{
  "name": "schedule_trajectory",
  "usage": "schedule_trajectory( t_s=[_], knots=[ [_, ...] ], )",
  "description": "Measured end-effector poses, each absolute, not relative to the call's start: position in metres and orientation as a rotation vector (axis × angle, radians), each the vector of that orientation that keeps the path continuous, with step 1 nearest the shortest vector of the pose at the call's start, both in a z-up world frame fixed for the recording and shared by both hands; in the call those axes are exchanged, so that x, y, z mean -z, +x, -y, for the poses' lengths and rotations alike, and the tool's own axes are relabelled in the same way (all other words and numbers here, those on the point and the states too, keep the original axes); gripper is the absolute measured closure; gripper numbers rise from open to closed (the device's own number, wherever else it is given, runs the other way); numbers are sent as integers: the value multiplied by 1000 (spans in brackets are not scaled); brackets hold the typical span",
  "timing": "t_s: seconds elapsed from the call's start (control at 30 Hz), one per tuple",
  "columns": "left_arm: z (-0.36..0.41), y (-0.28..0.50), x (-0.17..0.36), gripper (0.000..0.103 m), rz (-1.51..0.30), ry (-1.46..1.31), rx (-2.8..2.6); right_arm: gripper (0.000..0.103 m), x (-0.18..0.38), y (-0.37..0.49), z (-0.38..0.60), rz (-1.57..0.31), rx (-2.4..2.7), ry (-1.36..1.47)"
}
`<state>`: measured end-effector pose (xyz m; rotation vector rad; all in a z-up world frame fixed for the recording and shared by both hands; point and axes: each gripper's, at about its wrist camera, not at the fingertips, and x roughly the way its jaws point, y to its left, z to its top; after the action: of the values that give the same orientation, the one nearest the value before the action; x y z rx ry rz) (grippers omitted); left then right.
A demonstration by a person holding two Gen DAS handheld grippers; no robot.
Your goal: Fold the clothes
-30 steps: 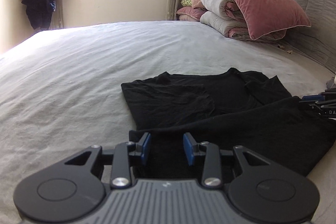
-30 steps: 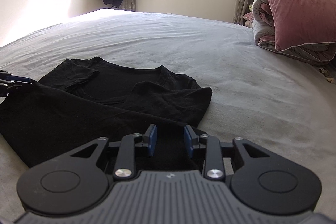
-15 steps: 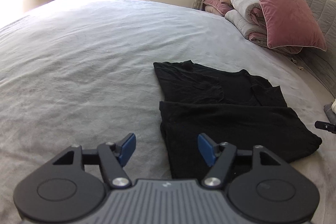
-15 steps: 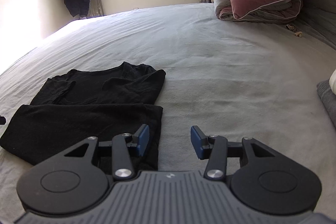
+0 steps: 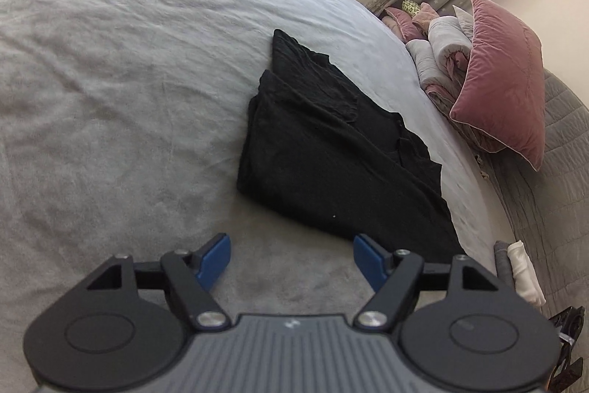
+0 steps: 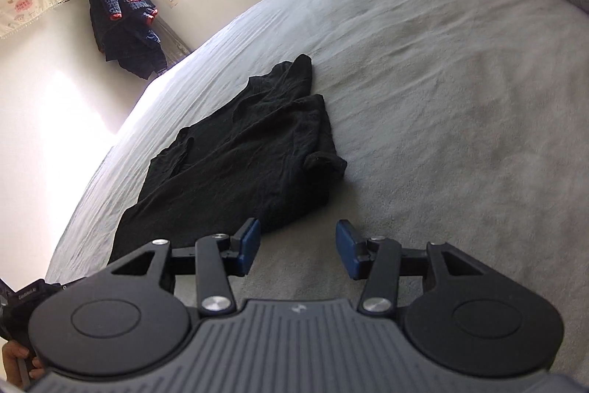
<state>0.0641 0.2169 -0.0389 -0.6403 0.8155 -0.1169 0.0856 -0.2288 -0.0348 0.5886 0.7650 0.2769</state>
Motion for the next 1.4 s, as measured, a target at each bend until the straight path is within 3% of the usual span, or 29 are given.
schedule_trajectory(
  t_s=[0.13, 0.33, 0.4, 0.43, 0.47, 0.5, 0.73, 1.03, 1.4],
  knots=[
    [-204, 68, 50, 33, -738, -686, 73, 53, 43, 88, 227, -713, -260, 687],
    [-192, 79, 67, 47, -574, -855, -71, 53, 59, 99, 222, -619, -186, 877],
    [-187, 83, 71, 62, -544, -868, -130, 58, 60, 104, 216, -591, -148, 887],
    [-184, 86, 74, 86, -535, -873, -167, 62, 60, 106, 212, -587, -120, 881],
    [-185, 88, 77, 98, -547, -881, -211, 79, 60, 109, 209, -585, -90, 873],
    [-184, 87, 74, 98, -541, -884, -229, 97, 60, 110, 207, -592, -48, 868],
    [-172, 77, 43, 99, -505, -777, -312, 98, 46, 87, 206, -520, 51, 835],
    [-176, 42, 25, 99, -604, -784, -313, 98, 23, 58, 218, -565, 65, 777],
    [-176, -63, 22, 99, -645, -824, -281, 98, 5, -24, 223, -640, 30, 686]
  ],
)
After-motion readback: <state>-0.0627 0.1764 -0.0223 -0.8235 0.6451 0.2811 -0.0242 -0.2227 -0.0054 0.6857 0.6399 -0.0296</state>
